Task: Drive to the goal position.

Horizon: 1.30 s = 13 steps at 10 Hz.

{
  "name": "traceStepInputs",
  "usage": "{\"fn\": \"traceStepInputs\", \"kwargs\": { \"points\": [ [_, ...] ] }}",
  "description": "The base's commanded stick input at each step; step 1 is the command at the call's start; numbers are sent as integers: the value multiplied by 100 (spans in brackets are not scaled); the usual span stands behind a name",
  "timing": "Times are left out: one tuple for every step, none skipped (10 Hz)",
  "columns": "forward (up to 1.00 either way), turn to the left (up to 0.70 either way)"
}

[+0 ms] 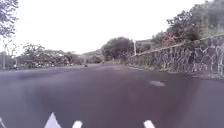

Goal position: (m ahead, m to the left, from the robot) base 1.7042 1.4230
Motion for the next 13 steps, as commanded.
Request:
{"fn": "traceStepInputs", "kwargs": {
  "points": [
    [70,0],
    [70,0],
    [70,0],
    [70,0],
    [70,0],
    [70,0],
    [70,0],
    [70,0],
    [70,0],
    [70,0],
    [70,0],
    [70,0],
    [70,0]
  ]
}}
